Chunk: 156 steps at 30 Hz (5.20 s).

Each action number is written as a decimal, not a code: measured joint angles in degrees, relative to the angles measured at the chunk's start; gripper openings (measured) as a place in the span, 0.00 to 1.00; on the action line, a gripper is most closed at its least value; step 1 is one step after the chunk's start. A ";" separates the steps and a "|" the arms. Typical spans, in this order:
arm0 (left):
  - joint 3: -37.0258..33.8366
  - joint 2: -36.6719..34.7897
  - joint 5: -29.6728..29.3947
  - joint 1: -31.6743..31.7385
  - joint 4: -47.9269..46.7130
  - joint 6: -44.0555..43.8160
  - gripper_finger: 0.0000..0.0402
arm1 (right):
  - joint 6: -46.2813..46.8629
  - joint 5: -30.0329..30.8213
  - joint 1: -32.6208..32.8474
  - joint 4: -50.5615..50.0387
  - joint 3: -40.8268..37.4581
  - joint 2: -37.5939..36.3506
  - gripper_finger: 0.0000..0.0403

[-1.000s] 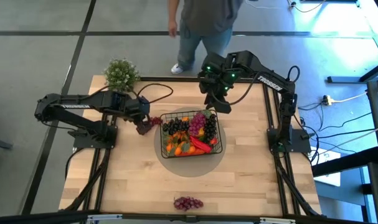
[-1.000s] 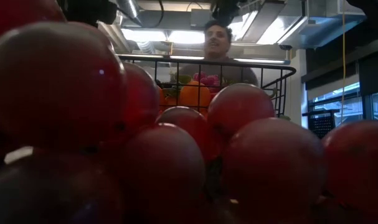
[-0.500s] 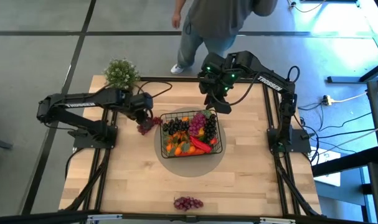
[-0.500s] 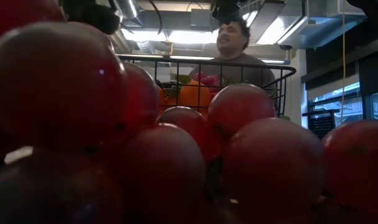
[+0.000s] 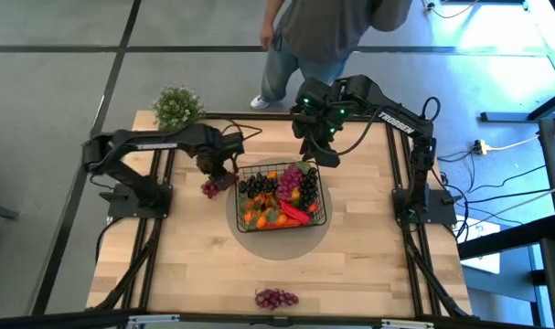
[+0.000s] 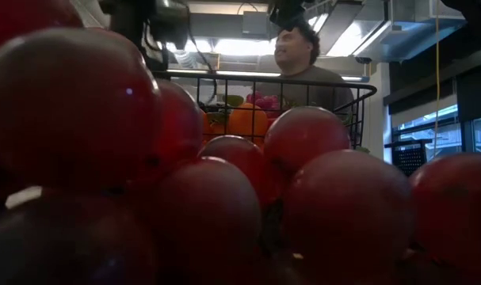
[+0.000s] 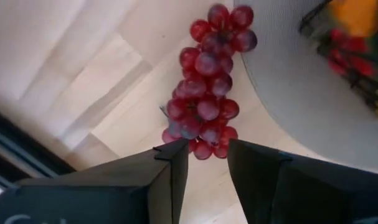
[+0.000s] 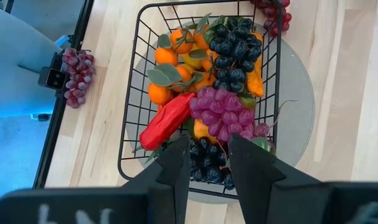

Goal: Build produce basket
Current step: Put the left red grape into the basket

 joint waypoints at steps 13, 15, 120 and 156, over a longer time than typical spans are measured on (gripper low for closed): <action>-1.78 6.65 5.89 4.90 -2.14 10.47 0.25 | 0.00 0.00 0.00 -0.01 0.00 0.00 0.25; -3.90 6.78 6.39 5.15 -1.49 10.51 0.25 | 0.00 0.00 0.00 -0.01 0.00 0.00 0.25; 31.39 7.84 26.65 -9.90 -0.80 41.85 0.00 | 0.54 8.17 -2.49 -0.01 0.00 -3.85 0.25; 31.39 12.33 18.02 -6.49 -2.80 46.31 0.08 | -0.80 8.18 -2.49 0.00 0.00 -3.82 0.25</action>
